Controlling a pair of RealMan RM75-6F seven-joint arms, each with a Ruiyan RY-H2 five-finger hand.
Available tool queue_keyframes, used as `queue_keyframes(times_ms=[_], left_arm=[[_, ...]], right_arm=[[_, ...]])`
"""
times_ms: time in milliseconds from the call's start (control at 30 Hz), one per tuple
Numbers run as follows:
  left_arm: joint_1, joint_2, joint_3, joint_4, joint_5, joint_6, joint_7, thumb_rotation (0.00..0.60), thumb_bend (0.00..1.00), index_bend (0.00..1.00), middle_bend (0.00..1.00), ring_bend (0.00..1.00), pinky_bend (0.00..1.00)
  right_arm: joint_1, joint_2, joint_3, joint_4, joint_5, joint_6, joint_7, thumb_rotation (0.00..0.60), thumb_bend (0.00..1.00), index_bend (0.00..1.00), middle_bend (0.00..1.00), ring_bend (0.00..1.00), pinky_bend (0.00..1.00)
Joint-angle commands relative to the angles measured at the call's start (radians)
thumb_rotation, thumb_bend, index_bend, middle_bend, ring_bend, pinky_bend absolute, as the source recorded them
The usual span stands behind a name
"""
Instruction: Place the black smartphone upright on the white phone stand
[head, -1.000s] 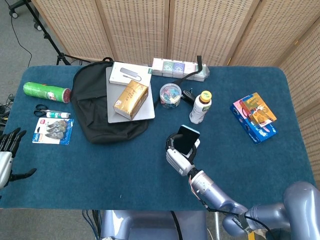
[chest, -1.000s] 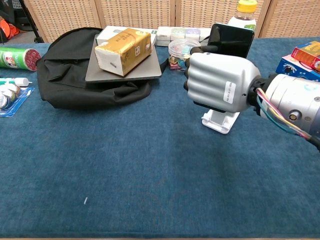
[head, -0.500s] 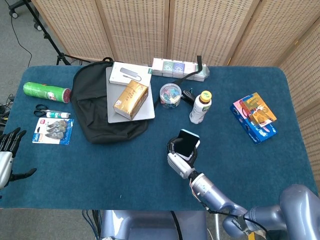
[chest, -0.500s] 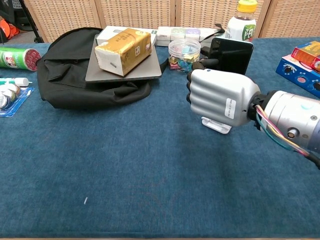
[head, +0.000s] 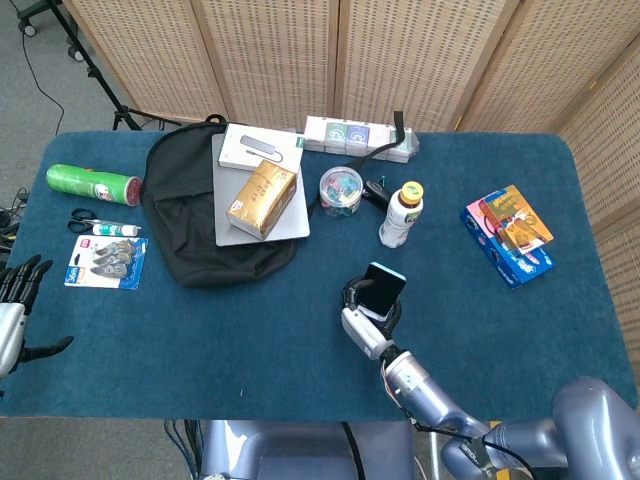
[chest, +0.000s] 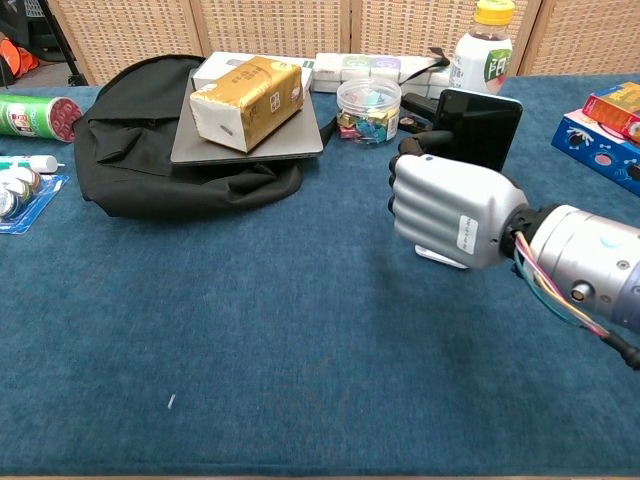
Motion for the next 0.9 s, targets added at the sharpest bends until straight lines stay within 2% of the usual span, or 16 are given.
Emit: queue_keyframes(times_ms=[33, 733, 867, 900], left_arm=[[-0.001, -0.001, -0.001, 0.000, -0.002, -0.002, 0.002, 0.600, 0.00, 0.02, 0.00, 0.00, 0.00], [-0.006, -0.007, 0.003, -0.001, -0.002, -0.012, 0.018, 0.600, 0.00, 0.02, 0.00, 0.00, 0.00], [-0.007, -0.009, 0.002, -0.002, -0.005, -0.013, 0.023, 0.600, 0.00, 0.02, 0.00, 0.00, 0.00], [-0.007, -0.009, 0.002, -0.002, -0.005, -0.013, 0.023, 0.600, 0.00, 0.02, 0.00, 0.00, 0.00]], right_arm=[[-0.005, -0.008, -0.006, 0.012, -0.008, 0.000, -0.004, 0.600, 0.59, 0.56, 0.48, 0.45, 0.46], [-0.038, 0.027, -0.047, 0.079, -0.140, -0.034, 0.071, 0.600, 0.59, 0.56, 0.47, 0.45, 0.46], [-0.047, 0.030, -0.048, 0.090, -0.160, -0.045, 0.090, 0.600, 0.56, 0.56, 0.45, 0.43, 0.46], [-0.048, 0.030, -0.048, 0.091, -0.163, -0.045, 0.094, 0.600, 0.52, 0.52, 0.42, 0.41, 0.46]])
